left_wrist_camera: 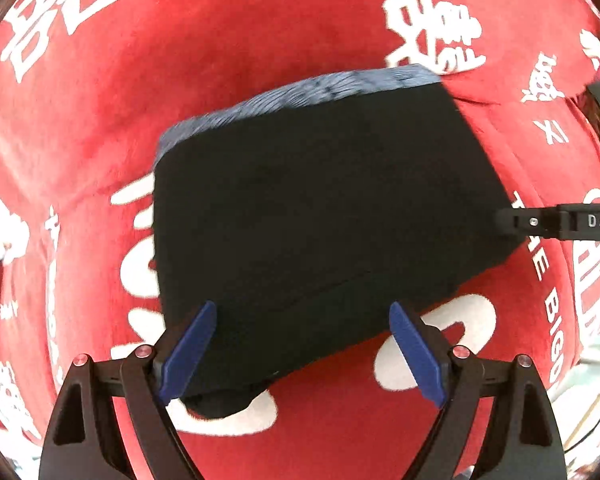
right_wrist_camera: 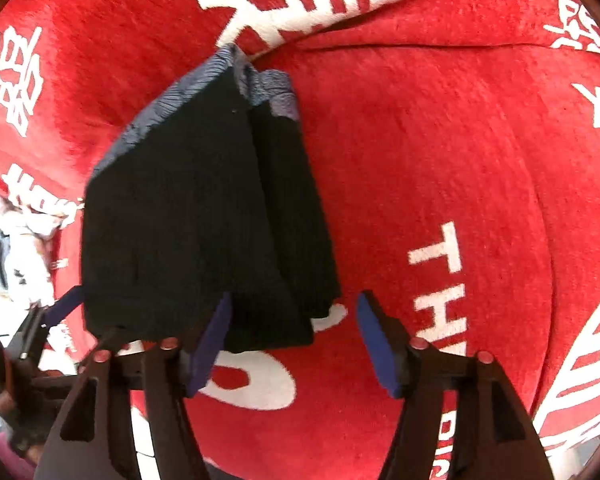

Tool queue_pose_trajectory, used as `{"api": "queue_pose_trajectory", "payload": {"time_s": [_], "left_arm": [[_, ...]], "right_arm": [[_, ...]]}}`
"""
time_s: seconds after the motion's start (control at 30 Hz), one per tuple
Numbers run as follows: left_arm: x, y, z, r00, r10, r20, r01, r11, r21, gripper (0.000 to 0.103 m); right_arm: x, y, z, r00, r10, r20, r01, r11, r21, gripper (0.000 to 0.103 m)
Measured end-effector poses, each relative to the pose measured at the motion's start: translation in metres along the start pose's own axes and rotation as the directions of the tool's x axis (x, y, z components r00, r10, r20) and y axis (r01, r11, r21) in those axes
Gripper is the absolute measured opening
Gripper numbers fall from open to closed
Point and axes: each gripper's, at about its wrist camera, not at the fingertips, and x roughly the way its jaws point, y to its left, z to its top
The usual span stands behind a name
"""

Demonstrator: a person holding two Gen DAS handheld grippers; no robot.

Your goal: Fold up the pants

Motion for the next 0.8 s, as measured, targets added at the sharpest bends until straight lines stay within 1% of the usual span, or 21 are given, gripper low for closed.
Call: {"api": "queue_pose_trajectory", "payload": {"time_s": [0.13,0.23,0.3,0.33,0.37,0.4,0.5,0.6,0.73,0.77,0.8], "left_arm": [[0.000,0.018,-0.002,0.999,-0.020,-0.026,0.019,0.999,-0.047,0.089],[0.000,0.035,-0.003,0.997,-0.052,-0.061,0.046,0.994,-0.094,0.089],[-0.001,0.046,-0.004,0.996,-0.064,-0.069,0.056,0.991,-0.118,0.089],[-0.001,0.051,-0.005,0.995,-0.068,-0.073,0.059,0.990,-0.125,0.089],[-0.002,0.056,-0.006,0.994,-0.072,-0.078,0.062,0.990,-0.130,0.092],[-0.002,0.061,-0.008,0.993,-0.078,-0.085,0.066,0.989,-0.133,0.103],[-0.003,0.071,-0.010,0.990,-0.102,-0.098,0.090,0.989,-0.121,0.103],[-0.006,0.079,-0.012,0.989,-0.108,-0.100,0.099,0.991,-0.089,0.103],[-0.006,0.092,-0.010,0.988,-0.112,-0.106,0.104,0.991,-0.085,0.103],[-0.005,0.096,-0.011,0.987,-0.114,-0.112,0.104,0.990,-0.092,0.103],[-0.005,0.098,-0.011,0.987,-0.116,-0.115,0.105,0.990,-0.096,0.103]], "right_arm": [[-0.007,0.018,-0.005,0.999,-0.052,0.008,0.052,0.999,0.005,0.074],[-0.014,0.028,-0.010,0.996,-0.090,0.011,0.090,0.996,0.019,0.074],[-0.012,0.051,-0.013,0.994,-0.112,0.015,0.112,0.993,0.032,0.074],[-0.015,0.055,-0.017,0.992,-0.127,0.018,0.126,0.991,0.044,0.074],[-0.018,0.059,-0.020,0.991,-0.132,0.023,0.131,0.990,0.055,0.075],[-0.021,0.064,-0.023,0.991,-0.129,0.031,0.127,0.990,0.068,0.075],[-0.026,0.077,-0.031,0.992,-0.119,0.049,0.114,0.989,0.098,0.076],[-0.029,0.089,-0.037,0.993,-0.097,0.067,0.089,0.990,0.110,0.078],[-0.024,0.104,-0.044,0.996,-0.047,0.080,0.038,0.994,0.103,0.082],[-0.024,0.111,-0.045,0.993,-0.057,0.100,0.049,0.995,0.086,0.084],[-0.025,0.113,-0.047,0.990,-0.074,0.116,0.066,0.996,0.067,0.087]]}}
